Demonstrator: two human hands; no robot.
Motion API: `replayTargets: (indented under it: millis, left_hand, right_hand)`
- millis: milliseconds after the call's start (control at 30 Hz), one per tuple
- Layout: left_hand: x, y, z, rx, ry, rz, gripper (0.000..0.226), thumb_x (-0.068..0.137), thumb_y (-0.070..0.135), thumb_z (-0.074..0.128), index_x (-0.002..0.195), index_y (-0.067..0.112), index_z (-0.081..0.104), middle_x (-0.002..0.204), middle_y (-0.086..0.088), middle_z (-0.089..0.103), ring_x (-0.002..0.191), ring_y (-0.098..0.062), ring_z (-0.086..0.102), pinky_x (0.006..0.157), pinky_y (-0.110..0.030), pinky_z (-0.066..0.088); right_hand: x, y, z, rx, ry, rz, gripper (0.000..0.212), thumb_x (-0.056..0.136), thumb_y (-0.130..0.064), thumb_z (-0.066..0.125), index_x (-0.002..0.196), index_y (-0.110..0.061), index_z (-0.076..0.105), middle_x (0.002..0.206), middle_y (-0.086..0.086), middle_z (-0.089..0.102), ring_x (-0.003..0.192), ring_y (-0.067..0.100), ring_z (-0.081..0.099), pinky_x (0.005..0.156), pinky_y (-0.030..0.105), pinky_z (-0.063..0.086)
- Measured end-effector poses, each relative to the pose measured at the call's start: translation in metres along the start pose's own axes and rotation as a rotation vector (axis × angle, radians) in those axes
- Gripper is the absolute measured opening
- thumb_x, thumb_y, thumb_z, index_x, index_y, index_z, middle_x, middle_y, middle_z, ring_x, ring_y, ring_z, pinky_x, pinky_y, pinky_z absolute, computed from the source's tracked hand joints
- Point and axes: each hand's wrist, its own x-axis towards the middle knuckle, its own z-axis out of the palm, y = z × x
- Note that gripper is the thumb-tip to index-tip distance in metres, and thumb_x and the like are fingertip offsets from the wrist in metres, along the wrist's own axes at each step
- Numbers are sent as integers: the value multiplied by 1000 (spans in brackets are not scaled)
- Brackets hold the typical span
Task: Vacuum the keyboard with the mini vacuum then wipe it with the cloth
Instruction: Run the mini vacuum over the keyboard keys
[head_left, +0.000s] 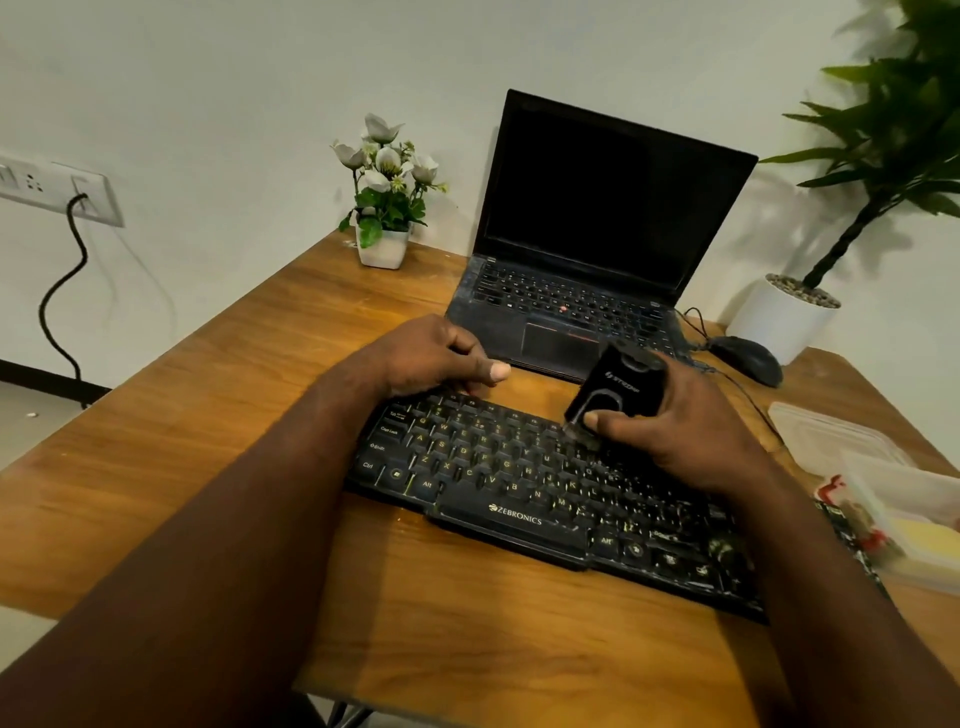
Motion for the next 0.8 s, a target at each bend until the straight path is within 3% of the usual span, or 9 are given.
replayTargets:
  millis: [133,333,433,500,633,733,800]
  left_hand:
    - [-2,6,1,89,-29,-6,35,73,53,81,80,18,80,86,1,79,83,-13,73,82,-33,55]
    - [-5,20,3,225,-61,-38,45,71,64,77,83,21,82,85,8,78,84,-10,73,80,-35,53]
    - [-6,25,9,316,-88,-40,54,69,72,74,79,20,80,80,4,77,81,-17,73,83,-42,56]
    - [-6,29,14,355,-94,-38,52,73,69,76,77,17,78,77,-2,76,80,-24,72,79,-42,56]
    - [-4,29,16,392,-95,-63,42,79,61,76,77,19,77,78,-5,76,82,-31,71,81,-48,57]
    - [-2,25,13,366,-66,-94,30,86,51,76,78,23,79,77,-1,77,77,-25,72,82,-48,58]
    - [-1,22,12,331,-57,-106,21,88,44,77,81,24,81,80,4,78,78,-17,72,86,-44,56]
  right_hand:
    - [3,3,9,18,27,-2,49,80,-23,86,112,-40,52,103,-14,67,94,3,67,72,17,55]
    - [10,11,15,-84,66,-49,56,81,-32,85,129,-33,55,107,-19,67,97,-3,64,78,14,51]
    - [12,12,14,-226,149,-51,63,81,-37,85,136,-28,56,120,-11,70,107,9,66,91,30,57]
    - [12,12,13,-271,188,-65,63,81,-38,84,136,-28,56,122,-9,70,108,11,65,90,30,56]
    - [6,5,21,-123,106,-113,56,80,-35,85,130,-31,59,104,-24,65,92,-9,62,74,7,50]
    - [11,4,30,-168,118,-130,60,81,-35,84,135,-28,59,118,-16,70,101,-1,66,88,18,55]
    - [17,5,31,-212,165,-108,62,82,-38,83,137,-28,57,124,-10,70,107,5,64,86,21,52]
